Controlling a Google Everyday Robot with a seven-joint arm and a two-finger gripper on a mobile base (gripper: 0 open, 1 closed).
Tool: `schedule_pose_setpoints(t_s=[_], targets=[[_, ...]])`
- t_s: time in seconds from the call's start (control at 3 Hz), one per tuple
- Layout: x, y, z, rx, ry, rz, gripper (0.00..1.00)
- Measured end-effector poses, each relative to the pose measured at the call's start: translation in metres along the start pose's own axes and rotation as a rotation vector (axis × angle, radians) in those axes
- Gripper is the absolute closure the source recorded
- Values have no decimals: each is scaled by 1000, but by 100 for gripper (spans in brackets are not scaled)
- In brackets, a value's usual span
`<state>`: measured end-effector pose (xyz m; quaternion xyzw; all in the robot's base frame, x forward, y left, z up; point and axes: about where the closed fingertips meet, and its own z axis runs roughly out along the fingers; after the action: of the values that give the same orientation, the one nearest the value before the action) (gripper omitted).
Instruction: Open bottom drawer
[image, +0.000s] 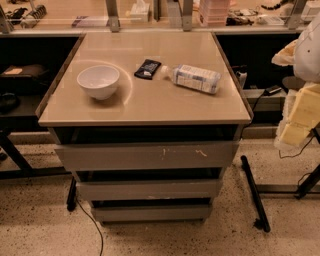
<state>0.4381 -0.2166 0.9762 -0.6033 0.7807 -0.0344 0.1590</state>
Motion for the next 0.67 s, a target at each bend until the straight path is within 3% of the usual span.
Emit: schedule_pose_setpoints(t_s=[0.67], targets=[[8, 2, 13, -15, -4, -17, 0]])
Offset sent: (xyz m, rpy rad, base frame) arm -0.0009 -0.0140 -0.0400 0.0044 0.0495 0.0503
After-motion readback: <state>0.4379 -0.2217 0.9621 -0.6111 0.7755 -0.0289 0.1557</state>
